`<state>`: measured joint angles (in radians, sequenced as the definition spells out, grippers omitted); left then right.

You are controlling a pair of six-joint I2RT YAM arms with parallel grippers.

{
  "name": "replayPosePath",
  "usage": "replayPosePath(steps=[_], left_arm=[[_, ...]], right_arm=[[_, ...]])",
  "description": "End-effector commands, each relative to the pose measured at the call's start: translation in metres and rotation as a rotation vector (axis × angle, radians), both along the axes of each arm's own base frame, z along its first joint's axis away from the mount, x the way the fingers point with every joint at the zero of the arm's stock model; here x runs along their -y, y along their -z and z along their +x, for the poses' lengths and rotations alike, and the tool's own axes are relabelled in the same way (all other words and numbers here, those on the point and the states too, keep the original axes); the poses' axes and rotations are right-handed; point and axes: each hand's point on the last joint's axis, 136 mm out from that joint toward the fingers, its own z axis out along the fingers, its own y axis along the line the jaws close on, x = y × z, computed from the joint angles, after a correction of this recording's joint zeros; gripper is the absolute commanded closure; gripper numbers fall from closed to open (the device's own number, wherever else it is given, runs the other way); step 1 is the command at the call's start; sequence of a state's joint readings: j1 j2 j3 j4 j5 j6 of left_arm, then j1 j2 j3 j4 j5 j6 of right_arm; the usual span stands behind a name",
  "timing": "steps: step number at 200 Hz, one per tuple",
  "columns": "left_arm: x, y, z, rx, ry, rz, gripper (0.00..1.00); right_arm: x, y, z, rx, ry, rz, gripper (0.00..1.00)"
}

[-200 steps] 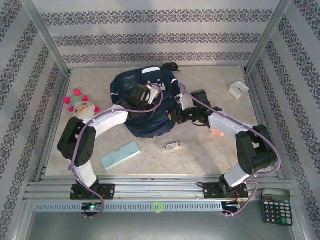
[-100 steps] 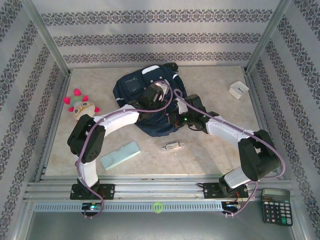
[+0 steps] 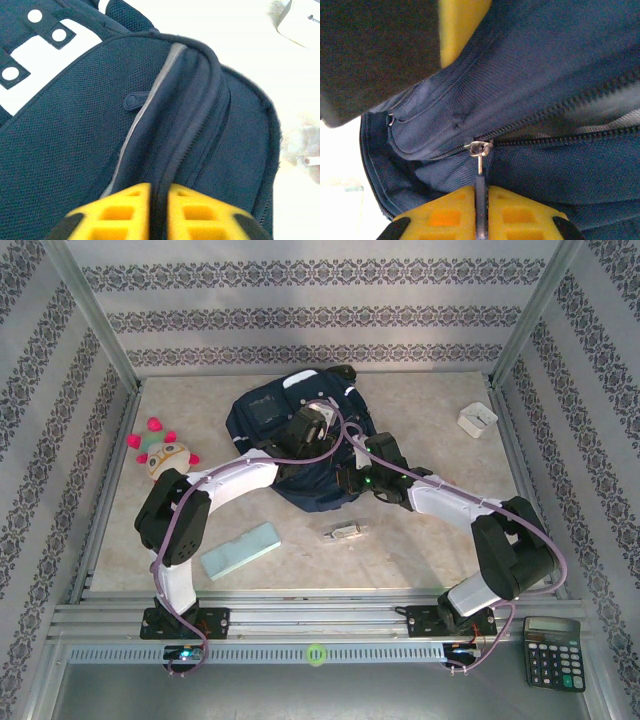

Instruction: Pack the student bag

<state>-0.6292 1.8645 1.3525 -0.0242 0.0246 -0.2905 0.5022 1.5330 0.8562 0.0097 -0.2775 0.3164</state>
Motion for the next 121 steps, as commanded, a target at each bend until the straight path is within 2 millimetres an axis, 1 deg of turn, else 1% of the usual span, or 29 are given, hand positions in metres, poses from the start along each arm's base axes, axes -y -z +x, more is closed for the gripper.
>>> replayPosePath(steps=[1,15,40,52,63,72,84,98,106,121], left_arm=[[0.009,-0.036,0.01,0.099,0.011,-0.051,0.69],[-0.001,-0.035,0.008,0.104,0.03,-0.01,0.54],[-0.031,-0.033,0.002,0.1,0.104,0.03,0.35],[-0.044,-0.031,-0.007,0.109,0.184,0.055,0.33],[-0.05,-0.028,-0.02,0.112,0.271,0.073,0.31],[-0.056,-0.026,-0.029,0.118,0.334,0.116,0.28],[-0.062,-0.017,-0.04,0.119,0.409,0.188,0.23],[-0.063,-0.002,-0.052,0.101,0.509,0.26,0.17],[-0.064,0.007,-0.055,0.085,0.549,0.294,0.14],[-0.065,0.02,-0.053,0.052,0.565,0.326,0.11]], right_arm=[[-0.007,0.0,0.0,0.04,-0.034,0.0,1.0],[-0.005,-0.002,-0.001,0.048,-0.038,-0.002,1.0],[0.004,-0.007,-0.001,0.049,-0.033,0.017,1.0],[0.008,-0.01,0.0,0.048,-0.035,0.023,1.0],[0.011,-0.012,0.0,0.051,-0.041,0.024,1.0],[0.012,-0.014,0.001,0.051,-0.044,0.026,1.0],[0.014,-0.014,0.001,0.045,-0.052,0.025,1.0],[0.014,-0.015,0.001,0.045,-0.057,0.028,1.0],[0.015,-0.015,0.002,0.045,-0.061,0.028,1.0],[0.015,-0.015,0.003,0.041,-0.061,0.031,1.0]])
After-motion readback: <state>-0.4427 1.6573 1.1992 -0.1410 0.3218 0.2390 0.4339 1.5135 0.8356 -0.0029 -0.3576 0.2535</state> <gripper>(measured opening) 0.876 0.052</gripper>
